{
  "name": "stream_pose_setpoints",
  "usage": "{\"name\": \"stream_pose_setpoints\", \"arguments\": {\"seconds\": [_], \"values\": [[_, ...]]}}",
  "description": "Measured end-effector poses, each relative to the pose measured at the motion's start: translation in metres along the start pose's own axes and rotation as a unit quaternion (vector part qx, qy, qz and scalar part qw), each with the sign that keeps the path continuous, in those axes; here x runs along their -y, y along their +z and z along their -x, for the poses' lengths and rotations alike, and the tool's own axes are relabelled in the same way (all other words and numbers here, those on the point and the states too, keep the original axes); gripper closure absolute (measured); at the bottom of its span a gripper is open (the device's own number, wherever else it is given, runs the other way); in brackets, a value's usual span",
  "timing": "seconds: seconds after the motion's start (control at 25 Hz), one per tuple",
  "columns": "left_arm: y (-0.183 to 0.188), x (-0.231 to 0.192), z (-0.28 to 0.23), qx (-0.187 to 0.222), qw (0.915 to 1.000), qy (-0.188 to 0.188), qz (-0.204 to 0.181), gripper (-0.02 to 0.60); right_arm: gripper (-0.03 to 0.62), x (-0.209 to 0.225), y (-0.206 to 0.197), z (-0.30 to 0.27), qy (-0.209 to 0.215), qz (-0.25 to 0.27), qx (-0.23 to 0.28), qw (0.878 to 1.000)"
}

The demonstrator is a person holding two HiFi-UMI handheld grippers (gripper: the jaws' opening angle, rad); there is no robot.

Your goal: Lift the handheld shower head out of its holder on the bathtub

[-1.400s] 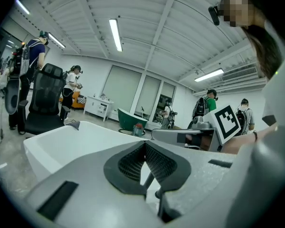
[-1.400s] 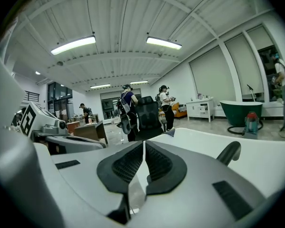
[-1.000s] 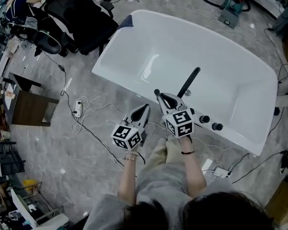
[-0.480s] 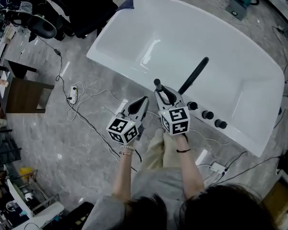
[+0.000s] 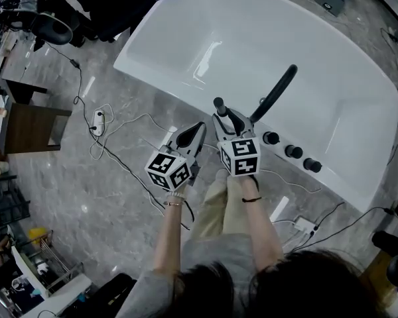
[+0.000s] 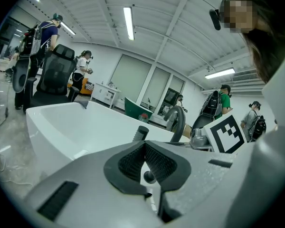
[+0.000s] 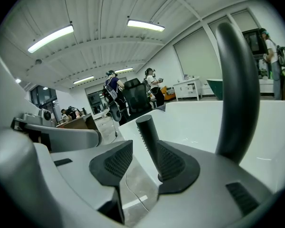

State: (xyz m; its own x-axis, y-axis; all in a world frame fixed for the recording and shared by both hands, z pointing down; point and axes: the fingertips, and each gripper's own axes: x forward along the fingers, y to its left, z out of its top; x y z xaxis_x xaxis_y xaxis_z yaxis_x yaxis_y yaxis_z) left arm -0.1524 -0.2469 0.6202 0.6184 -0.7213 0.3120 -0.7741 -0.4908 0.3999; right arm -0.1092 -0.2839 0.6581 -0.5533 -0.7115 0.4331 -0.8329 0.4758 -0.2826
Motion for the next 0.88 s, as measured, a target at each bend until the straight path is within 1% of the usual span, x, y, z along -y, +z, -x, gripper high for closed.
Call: {"name": "stream_pose_setpoints", "arguments": {"seconds": [0.24, 0.4, 0.88], "values": [[-0.01, -0.01, -0.004, -0.01, 0.9999, -0.004, 0.005, 0.577, 0.433, 0.006, -0.012, -0.017, -0.019, -0.009, -0.01, 1.0], [-0.024, -0.015, -0.012, -0.035, 0.9992, -0.017, -0.008, 0.577, 0.418, 0.013, -0.024, -0.031, -0.028, -0.02, -0.019, 0.999], [-0.05, -0.037, -0.017, -0.044, 0.9987, -0.017, 0.016, 0.577, 0.413, 0.028, -0.045, -0.061, -0.045, -0.007, -0.041, 0.998]]}}
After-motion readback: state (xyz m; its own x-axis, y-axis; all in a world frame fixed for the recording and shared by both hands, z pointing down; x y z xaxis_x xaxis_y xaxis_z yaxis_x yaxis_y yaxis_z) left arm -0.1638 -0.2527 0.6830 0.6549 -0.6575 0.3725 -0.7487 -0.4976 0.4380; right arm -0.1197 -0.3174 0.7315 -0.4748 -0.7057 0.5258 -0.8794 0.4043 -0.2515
